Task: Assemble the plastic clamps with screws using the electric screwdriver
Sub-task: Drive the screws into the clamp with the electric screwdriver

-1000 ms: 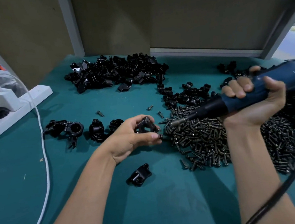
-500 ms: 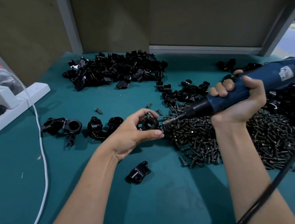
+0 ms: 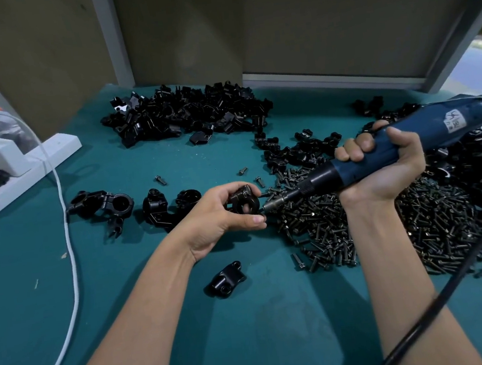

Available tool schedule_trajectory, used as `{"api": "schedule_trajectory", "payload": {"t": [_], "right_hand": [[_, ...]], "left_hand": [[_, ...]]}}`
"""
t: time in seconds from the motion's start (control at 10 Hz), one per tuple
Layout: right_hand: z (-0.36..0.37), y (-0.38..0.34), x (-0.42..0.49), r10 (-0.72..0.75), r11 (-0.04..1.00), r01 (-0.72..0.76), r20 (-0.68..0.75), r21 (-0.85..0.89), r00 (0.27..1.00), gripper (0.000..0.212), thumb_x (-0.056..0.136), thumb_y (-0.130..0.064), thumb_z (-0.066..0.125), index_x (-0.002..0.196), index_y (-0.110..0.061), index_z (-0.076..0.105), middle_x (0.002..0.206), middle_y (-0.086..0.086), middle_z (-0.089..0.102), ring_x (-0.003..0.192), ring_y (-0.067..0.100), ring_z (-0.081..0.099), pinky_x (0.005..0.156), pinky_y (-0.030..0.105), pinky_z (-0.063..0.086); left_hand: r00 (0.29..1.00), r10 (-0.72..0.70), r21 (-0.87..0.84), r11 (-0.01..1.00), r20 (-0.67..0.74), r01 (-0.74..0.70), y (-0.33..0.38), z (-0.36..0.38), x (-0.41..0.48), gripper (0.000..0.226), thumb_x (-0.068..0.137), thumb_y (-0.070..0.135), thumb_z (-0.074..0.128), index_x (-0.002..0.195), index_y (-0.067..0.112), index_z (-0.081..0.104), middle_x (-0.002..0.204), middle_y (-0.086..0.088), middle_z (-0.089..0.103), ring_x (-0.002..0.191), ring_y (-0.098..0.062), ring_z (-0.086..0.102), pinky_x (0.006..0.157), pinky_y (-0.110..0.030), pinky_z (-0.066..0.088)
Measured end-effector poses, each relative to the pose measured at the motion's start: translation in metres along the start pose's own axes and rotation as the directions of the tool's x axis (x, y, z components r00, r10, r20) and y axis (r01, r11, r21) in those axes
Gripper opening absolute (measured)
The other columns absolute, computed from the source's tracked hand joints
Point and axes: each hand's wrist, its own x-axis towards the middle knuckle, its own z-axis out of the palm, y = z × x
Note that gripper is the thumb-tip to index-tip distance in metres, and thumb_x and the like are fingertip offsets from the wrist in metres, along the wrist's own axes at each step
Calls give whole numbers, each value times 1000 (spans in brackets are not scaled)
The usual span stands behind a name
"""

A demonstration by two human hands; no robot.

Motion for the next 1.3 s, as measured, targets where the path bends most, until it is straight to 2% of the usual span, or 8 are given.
{"api": "schedule_trajectory", "payload": {"t": [0.2,0.4,1.0,1.1,1.3], "right_hand": [[-1,1,0,-4,1000,4,-13,6,1000,11,67,-24,50,75,-15,50,54,-4,42,43,12,38,46,21,34],[-2,1,1,-4,1000,5,-21,24,1000,10,68,-24,49,74,-15,50,53,-4,42,43,11,39,47,21,35],[-5,5,1,12,999,-10,-41,35,999,10,67,-24,51,72,-15,49,53,-4,42,42,11,38,46,21,35],[-4,5,1,16,999,-13,-54,52,998,10,66,-24,51,71,-15,49,52,-4,43,41,12,39,45,20,36],[-4,5,1,12,1000,-10,-55,23,998,10,67,-24,50,71,-15,49,52,-4,42,41,12,39,45,21,36]], "left_hand": [[1000,-14,-37,999,-5,14,1,1,-1,45,59,-5,79,100,10,71,99,-16,55,84,-38,72,75,-35,62],[1000,22,-12,1000,-2,-22,3,2,-2,41,61,-2,79,98,11,70,93,-7,52,70,-23,69,70,-37,62],[999,34,3,999,-19,-34,3,4,-3,37,70,-13,75,99,10,67,99,-11,49,69,-19,69,66,-35,62],[999,38,-35,999,-23,-39,2,3,-2,41,63,-7,78,100,9,68,100,-11,48,71,-18,70,65,-35,62],[999,29,0,1000,-19,-29,1,5,-1,40,65,-8,77,100,10,68,100,-12,46,71,-19,70,67,-35,62]]}}
